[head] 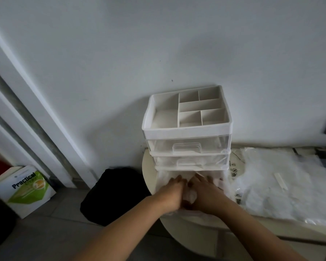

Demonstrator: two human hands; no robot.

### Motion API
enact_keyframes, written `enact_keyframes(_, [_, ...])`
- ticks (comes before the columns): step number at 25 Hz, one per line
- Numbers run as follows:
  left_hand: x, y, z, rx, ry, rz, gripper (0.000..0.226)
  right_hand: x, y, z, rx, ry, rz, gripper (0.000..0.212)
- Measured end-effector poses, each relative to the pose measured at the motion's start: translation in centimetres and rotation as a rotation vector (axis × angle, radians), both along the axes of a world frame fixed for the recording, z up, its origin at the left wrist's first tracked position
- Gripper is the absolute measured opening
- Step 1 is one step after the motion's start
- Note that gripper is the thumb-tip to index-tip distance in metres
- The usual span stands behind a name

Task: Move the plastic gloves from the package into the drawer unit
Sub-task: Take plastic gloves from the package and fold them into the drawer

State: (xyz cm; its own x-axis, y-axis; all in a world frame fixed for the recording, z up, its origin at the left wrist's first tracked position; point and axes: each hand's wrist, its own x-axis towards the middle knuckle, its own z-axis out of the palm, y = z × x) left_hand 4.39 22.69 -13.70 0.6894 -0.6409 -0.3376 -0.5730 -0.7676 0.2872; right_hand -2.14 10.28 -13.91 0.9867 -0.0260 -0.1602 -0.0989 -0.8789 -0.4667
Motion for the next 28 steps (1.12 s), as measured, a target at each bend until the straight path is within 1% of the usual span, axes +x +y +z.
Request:
enact_keyframes(2, [1.4, 0.2, -1.7, 0.078, -0.004, 0.046, 0.084, -0.2, -0.6, 0.2, 0.081, 0.032, -0.052, 0.084])
enact_keyframes(5, [2.4, 0.4, -2.7, 0.110, 0.023, 0.068, 0.085, -0.4, -1.1, 0.7, 0.077, 0.042, -0.083, 0.107])
enact_keyframes(7, [2.7, 0.5, -2.6, 0.122, 0.055, 0.073, 0.086, -0.5, -1.1, 1.3, 0.064, 0.029, -0.091, 0.107])
enact_keyframes(8, [2.9, 0.6, -2.7, 0.119, 0.053, 0.065, 0.088, -0.4, -1.1, 1.4, 0.073, 0.026, -0.101, 0.102])
enact_keyframes(11, [2.9, 0.8, -2.5, 0.132, 0.053, 0.043, 0.091, -0.6, -1.4, 1.7, 0.207, 0.039, -0.178, 0.080])
enact_keyframes(13, [2.6, 0.7, -2.0, 0.142, 0.058, 0.048, 0.099, -1.4, -2.0, 3.0, 0.206, 0.054, -0.124, 0.063])
enact_keyframes(16, [1.8, 0.3, -0.7, 0.145, 0.026, 0.064, 0.107, -3.1, -4.0, 6.0, 0.202, -0.017, -0.081, 0.033])
enact_keyframes(18, [1.0, 0.4, 0.3, 0.140, -0.003, 0.051, 0.099, -4.3, -6.2, 7.2, 0.262, -0.062, -0.118, 0.021])
enact_keyframes(19, [0.5, 0.4, 0.9, 0.120, -0.025, 0.048, 0.089, -5.0, -7.4, 7.5, 0.281, -0.073, -0.152, 0.021])
enact_keyframes(21, [-0.3, 0.5, 2.4, 0.041, -0.100, 0.096, 0.057, -6.1, -10.2, 7.0, 0.235, -0.113, -0.248, 0.022])
enact_keyframes(23, [-1.2, -0.4, 4.1, -0.112, -0.222, 0.153, 0.013, -7.6, -13.8, 5.6, 0.068, -0.183, -0.383, 0.019])
enact_keyframes(24, [-2.0, -1.1, 4.9, -0.188, -0.294, 0.156, 0.022, -8.5, -15.6, 4.6, -0.010, -0.223, -0.466, 0.014])
enact_keyframes(25, [-2.9, -2.1, 5.6, -0.243, -0.343, 0.140, 0.036, -9.4, -17.6, 3.5, -0.066, -0.247, -0.558, 0.015])
enact_keyframes(26, [-3.8, -3.2, 6.3, -0.299, -0.362, 0.115, 0.042, -10.4, -19.5, 2.5, -0.109, -0.238, -0.639, 0.024])
enact_keyframes(27, [-4.9, -4.5, 6.6, -0.349, -0.365, 0.074, 0.043, -11.4, -21.2, 1.4, -0.138, -0.176, -0.688, 0.031])
enact_keyframes(28, [-5.8, -5.6, 6.8, -0.390, -0.348, 0.034, 0.042, -12.1, -22.3, 0.6, -0.157, -0.090, -0.699, 0.034])
